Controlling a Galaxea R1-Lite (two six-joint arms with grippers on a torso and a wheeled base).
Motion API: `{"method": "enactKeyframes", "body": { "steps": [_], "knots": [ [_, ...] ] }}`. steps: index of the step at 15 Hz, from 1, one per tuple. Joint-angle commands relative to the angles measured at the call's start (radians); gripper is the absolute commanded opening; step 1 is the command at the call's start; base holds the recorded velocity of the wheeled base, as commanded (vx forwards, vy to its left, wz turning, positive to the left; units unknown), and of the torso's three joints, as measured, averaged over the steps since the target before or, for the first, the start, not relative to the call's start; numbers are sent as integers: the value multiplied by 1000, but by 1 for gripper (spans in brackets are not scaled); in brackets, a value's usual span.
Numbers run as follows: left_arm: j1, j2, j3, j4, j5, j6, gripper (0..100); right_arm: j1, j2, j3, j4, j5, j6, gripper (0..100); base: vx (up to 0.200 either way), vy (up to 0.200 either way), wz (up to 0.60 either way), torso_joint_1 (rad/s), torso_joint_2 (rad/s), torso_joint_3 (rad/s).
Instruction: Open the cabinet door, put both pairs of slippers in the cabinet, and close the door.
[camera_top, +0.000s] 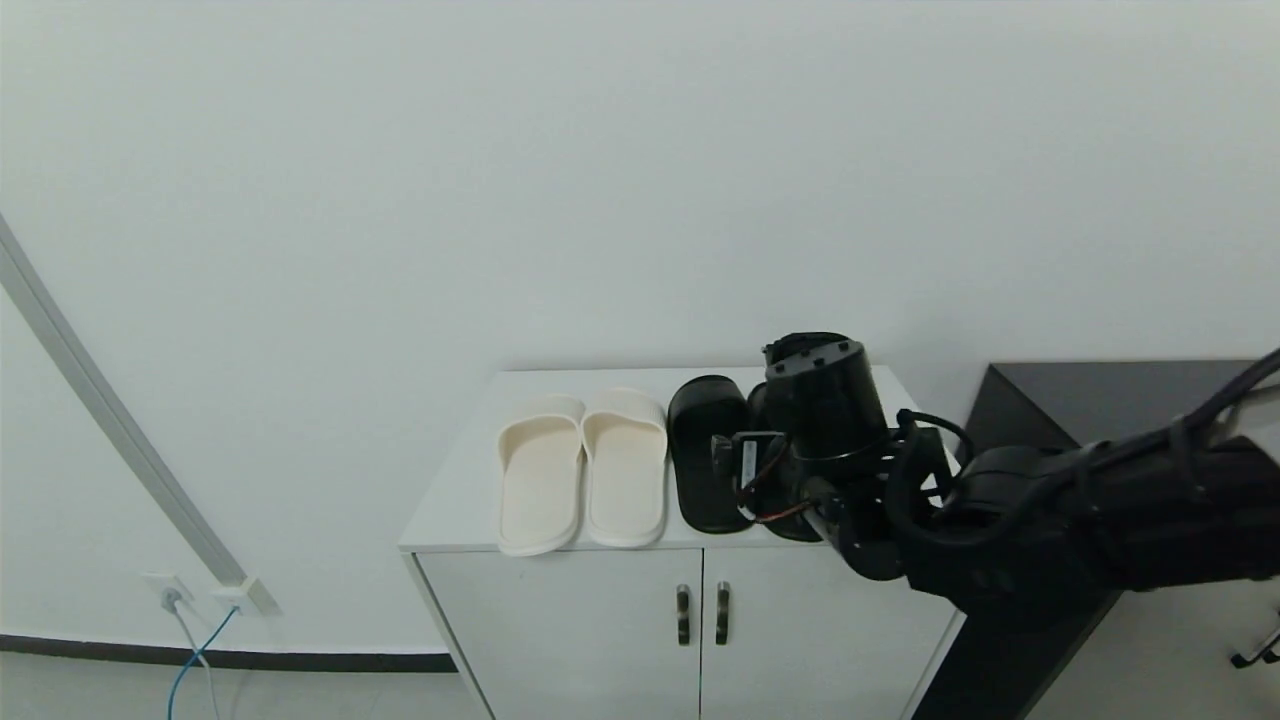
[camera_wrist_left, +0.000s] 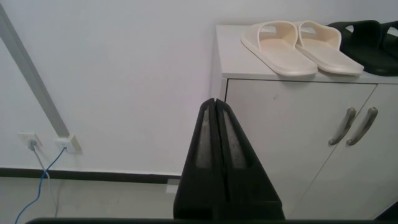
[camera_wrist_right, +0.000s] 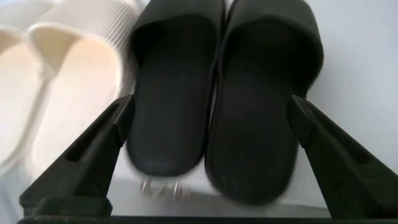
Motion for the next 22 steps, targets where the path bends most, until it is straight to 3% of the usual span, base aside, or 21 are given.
{"method": "enactKeyframes", "body": {
  "steps": [1,9,16,17,22],
  "knots": [
    [0,0,0,0,0,0,0,-31,149,-107,-6,-41,-4,100,0,0,0,0,0,0],
    [0,0,0,0,0,0,0,-108,379,-408,-6,-104,-79,100,0,0,0,0,0,0],
    [0,0,0,0,0,0,0,-134,448,-517,-8,-146,-90,100,0,0,0,0,0,0],
    [0,0,0,0,0,0,0,-134,447,-517,-8,-146,-90,0,0,0,0,0,0,0],
    [0,0,0,0,0,-2,0,-133,434,-505,-6,-146,-90,0,0,0,0,0,0,0]
  ]
}}
